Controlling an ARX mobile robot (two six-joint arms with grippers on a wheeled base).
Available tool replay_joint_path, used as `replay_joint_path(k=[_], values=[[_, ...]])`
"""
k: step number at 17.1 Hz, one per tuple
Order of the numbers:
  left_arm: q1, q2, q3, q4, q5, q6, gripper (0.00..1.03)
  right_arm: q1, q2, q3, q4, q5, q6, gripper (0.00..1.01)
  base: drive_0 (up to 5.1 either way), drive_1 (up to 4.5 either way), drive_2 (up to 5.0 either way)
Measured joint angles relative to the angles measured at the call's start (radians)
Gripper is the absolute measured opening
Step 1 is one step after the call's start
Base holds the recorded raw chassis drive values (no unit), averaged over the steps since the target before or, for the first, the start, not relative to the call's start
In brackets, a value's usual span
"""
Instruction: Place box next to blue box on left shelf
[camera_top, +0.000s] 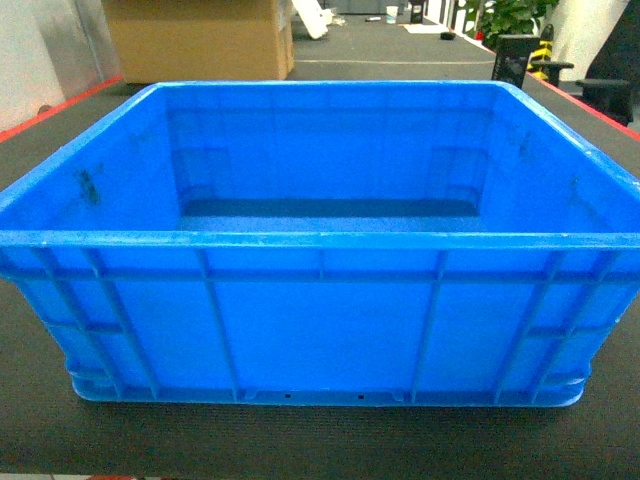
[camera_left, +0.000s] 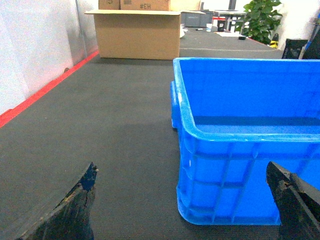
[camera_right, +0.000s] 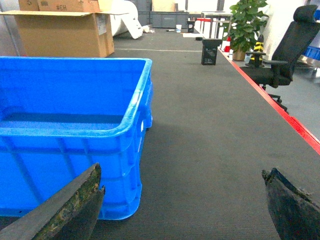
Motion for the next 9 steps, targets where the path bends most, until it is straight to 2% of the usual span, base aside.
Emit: replay_joint_path(k=[9], values=[[0.000,0.000,0.000,0.000,0.000,0.000,0.98,0.000,0.000,0.000,0.000,0.000,0.000,0.98,0.0,0.00,0.0]])
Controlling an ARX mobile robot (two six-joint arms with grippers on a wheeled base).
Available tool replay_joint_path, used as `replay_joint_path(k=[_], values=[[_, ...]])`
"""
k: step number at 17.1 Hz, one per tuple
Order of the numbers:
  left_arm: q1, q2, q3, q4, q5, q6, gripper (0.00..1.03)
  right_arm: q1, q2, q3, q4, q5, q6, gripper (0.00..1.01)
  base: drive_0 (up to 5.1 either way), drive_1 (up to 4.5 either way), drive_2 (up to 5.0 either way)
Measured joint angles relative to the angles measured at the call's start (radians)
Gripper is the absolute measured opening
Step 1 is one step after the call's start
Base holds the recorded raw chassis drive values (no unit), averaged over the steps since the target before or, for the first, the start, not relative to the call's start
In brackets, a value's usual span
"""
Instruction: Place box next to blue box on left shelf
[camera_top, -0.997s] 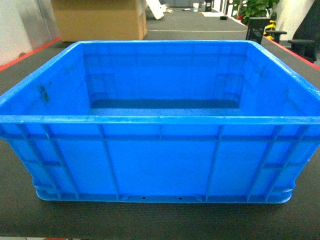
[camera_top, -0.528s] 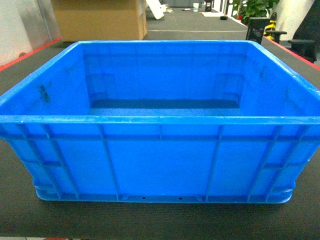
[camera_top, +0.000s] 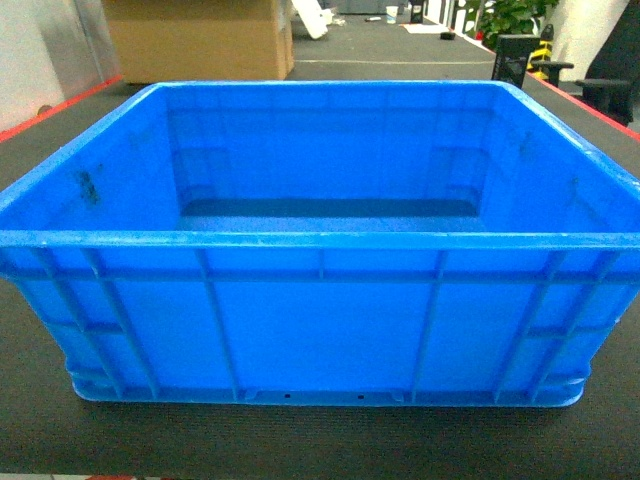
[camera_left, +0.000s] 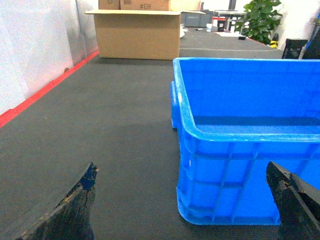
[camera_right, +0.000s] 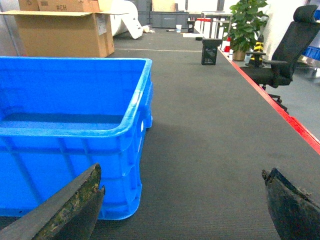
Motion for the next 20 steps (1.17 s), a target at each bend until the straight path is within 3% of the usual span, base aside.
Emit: replay_joint_path(k=[3,4,5,7,10,11,13,15,18,20], values=[[0.000,0.000,0.000,0.000,0.000,0.000,0.98,0.000,0.000,0.000,0.000,0.000,0.000,0.98,0.0,0.00,0.0],[-0.026,0.016,0.019,-0.079,-0.075,0.000,0.98,0.012,0.014,0.014,-0.061,0.035,0.012,0.98,0.0,0.00,0.0],[-0.108,0.123,0.071,-0.169,-0.240,-0.004,0.98,0.063,0.143,0.087,-0.216,0.169,0.055,0.98,0.0,0.00,0.0],[-0.122,0.253,0.108,-0.061,-0.334,-0.013,0.98,0.061,0.294,0.139,-0.156,0.204,0.099,0.98,0.0,0.00,0.0],[-0.053,0.581,0.311,0.213,-0.277,-0.020,0.98,0.024,0.597,0.346,0.069,0.118,0.106,0.98,0.0,0.00,0.0],[-0.038,0.725,0.412,0.254,-0.250,-0.029,0.98,0.024,0.724,0.446,0.090,0.089,0.103,0.98,0.0,0.00,0.0],[-0.042,1.020,0.641,0.206,-0.175,-0.072,0.98,0.034,0.988,0.661,0.052,0.045,0.098,0.98,0.0,0.00,0.0],[-0.055,1.279,0.843,0.131,-0.153,-0.137,0.98,0.053,1.230,0.869,-0.021,0.018,0.106,0.98,0.0,0.00,0.0],[-0.097,1.535,1.056,0.053,-0.164,-0.157,0.98,0.107,1.527,1.100,-0.114,0.013,0.121,0.98,0.0,0.00,0.0],[-0.114,1.642,1.109,0.003,-0.163,-0.158,0.98,0.132,1.654,1.149,-0.156,0.017,0.125,0.98,0.0,0.00,0.0]])
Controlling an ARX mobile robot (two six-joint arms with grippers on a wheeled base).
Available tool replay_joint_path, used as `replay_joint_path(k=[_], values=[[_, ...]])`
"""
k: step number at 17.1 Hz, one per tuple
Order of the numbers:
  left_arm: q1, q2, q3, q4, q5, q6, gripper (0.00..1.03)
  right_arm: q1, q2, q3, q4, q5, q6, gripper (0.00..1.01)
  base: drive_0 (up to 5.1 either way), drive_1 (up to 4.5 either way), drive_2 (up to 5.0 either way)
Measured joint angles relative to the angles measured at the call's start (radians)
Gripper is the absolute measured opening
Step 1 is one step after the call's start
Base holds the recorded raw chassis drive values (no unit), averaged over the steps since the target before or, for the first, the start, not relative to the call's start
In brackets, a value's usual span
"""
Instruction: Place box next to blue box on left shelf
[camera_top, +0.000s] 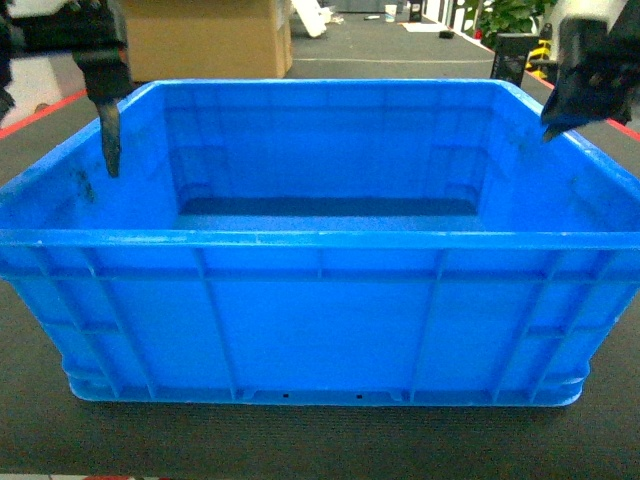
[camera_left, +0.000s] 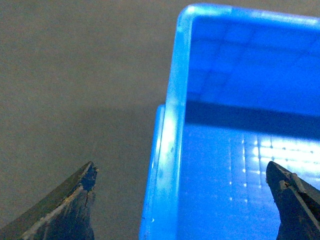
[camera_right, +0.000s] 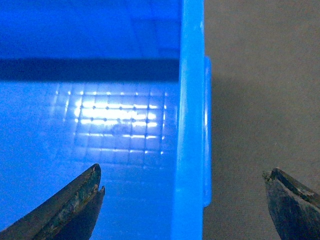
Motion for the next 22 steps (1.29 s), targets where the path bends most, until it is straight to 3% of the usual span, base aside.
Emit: replay_joint_path(k=[7,9,10,11,15,16,18,20,22], values=[[-0.016,0.083,0.042,-0.079,0.006,0.001,0.98,0.019,0.089,0.014,-0.016,0.022,0.007,0.98,0.0,0.00,0.0],[-0.015,0.108,0.044,-0.090,-0.021,0.005,0.98,0.019,0.101,0.016,-0.016,0.023,0.007,0.98,0.0,0.00,0.0],[-0.015,0.117,0.045,-0.093,-0.035,0.008,0.91,0.019,0.106,0.016,-0.018,0.024,0.007,0.98,0.0,0.00,0.0],[-0.014,0.120,0.048,-0.101,-0.037,0.009,0.82,0.019,0.112,0.016,-0.019,0.024,0.008,0.94,0.0,0.00,0.0],[-0.014,0.121,0.059,-0.142,-0.023,0.030,0.43,0.020,0.115,0.016,-0.010,0.033,0.006,0.55,0.0,0.00,0.0],[-0.014,0.121,0.059,-0.145,-0.027,0.032,0.40,0.021,0.115,0.016,-0.010,0.033,0.006,0.52,0.0,0.00,0.0],[-0.010,0.121,0.059,-0.148,-0.027,0.058,0.24,0.019,0.115,0.016,-0.010,0.040,0.003,0.34,0.0,0.00,0.0],[-0.013,0.120,0.059,-0.143,-0.040,0.088,0.22,0.019,0.115,0.016,-0.008,0.045,0.003,0.23,0.0,0.00,0.0],[-0.015,0.118,0.046,-0.114,-0.051,0.103,0.21,0.019,0.114,0.013,0.003,0.045,0.006,0.22,0.0,0.00,0.0]])
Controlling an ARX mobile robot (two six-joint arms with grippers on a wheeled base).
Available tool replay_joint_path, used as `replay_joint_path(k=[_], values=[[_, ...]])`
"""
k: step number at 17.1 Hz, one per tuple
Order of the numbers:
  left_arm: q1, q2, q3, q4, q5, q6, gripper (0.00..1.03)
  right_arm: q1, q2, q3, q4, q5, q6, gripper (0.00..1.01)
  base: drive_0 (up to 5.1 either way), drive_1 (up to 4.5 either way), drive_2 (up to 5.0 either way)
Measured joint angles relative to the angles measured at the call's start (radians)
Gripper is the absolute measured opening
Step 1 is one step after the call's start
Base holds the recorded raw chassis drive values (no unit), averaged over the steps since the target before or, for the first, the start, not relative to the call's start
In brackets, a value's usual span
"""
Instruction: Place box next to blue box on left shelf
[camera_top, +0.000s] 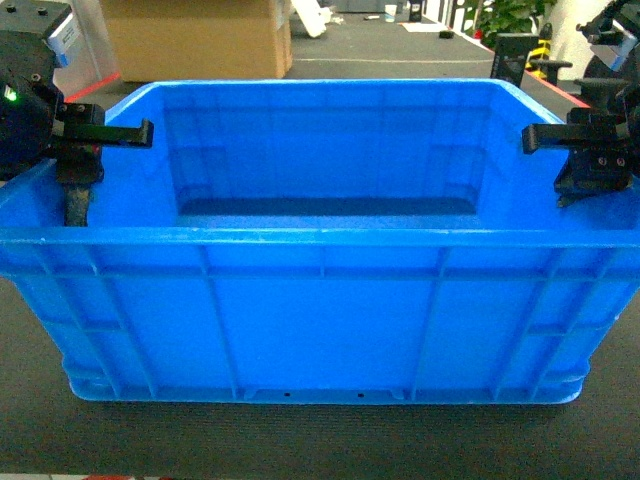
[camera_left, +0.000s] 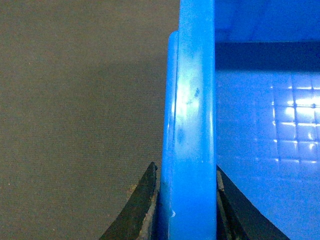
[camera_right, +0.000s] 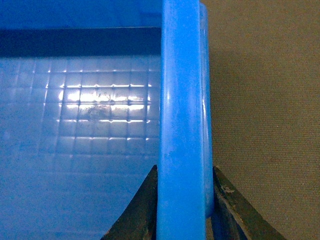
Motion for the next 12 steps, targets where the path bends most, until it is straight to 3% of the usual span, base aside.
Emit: replay_joint_path(k=[4,7,11,12], values=[[-0.005,-0.022,-0.057,0.103,-0.013,0.010,0.21,0.011,-0.034,-0.051,0.087,0.003,0.021,0.22,0.0,0.00,0.0],[-0.013,-0.088,-0.122,0.177,-0.021,0.008,0.21,0.026,-0.105,-0.110,0.174,0.048,0.013,0.22,0.0,0.00,0.0],[-0.022,-0.171,-0.178,0.357,-0.034,0.017,0.21,0.052,-0.207,-0.180,0.344,0.123,-0.035,0.22,0.0,0.00,0.0],[-0.040,-0.228,-0.234,0.543,-0.068,0.059,0.21,0.060,-0.274,-0.223,0.467,0.165,-0.068,0.22,0.0,0.00,0.0]])
